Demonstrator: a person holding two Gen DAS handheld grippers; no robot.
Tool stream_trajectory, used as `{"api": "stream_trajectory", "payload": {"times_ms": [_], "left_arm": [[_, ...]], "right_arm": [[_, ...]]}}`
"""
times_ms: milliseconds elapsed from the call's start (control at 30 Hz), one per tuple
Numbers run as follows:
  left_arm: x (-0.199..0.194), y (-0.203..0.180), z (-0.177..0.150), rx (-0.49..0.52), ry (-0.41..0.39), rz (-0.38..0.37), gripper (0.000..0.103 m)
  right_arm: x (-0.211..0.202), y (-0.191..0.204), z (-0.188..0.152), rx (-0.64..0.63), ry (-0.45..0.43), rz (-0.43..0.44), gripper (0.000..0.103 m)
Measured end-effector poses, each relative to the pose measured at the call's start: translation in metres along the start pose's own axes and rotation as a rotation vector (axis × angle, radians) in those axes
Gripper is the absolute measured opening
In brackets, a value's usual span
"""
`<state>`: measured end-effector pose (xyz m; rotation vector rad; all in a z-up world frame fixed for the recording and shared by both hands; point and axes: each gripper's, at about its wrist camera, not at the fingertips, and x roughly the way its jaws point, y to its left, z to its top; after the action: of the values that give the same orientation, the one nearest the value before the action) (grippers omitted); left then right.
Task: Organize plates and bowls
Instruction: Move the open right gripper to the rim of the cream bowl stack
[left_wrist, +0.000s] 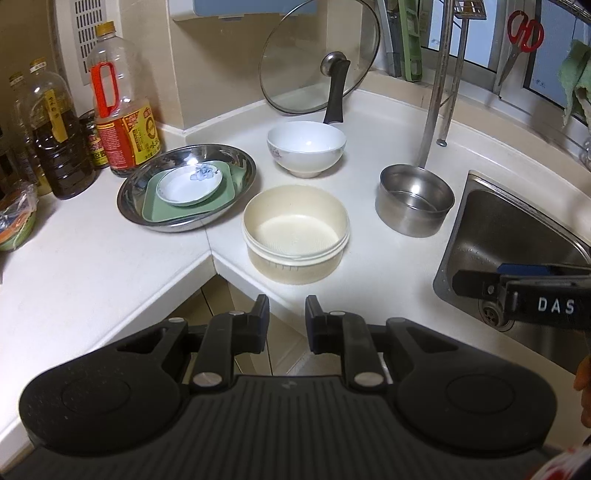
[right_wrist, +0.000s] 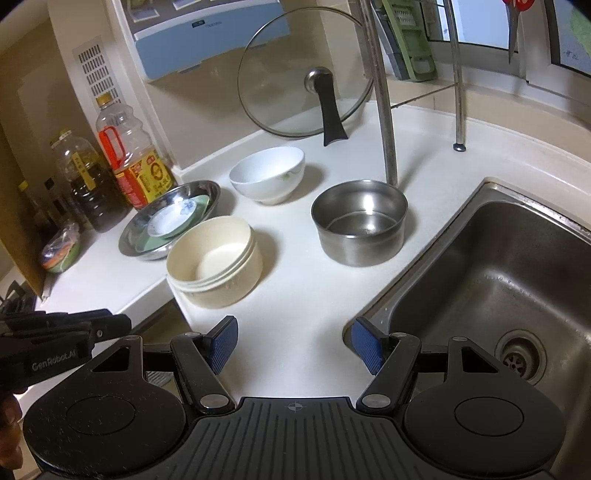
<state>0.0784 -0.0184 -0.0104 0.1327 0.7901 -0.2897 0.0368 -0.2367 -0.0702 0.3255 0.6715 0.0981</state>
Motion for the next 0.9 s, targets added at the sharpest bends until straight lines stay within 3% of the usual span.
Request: {"api": "stream_trajectory", "payload": {"times_ms": [900], "left_arm": [[0.060,0.046,0.041,-0.012,0.017,-0.103,0.018]], "right_arm": [[0.069,0.031,0.031,0.021,0.025,0.011,0.068]]}}
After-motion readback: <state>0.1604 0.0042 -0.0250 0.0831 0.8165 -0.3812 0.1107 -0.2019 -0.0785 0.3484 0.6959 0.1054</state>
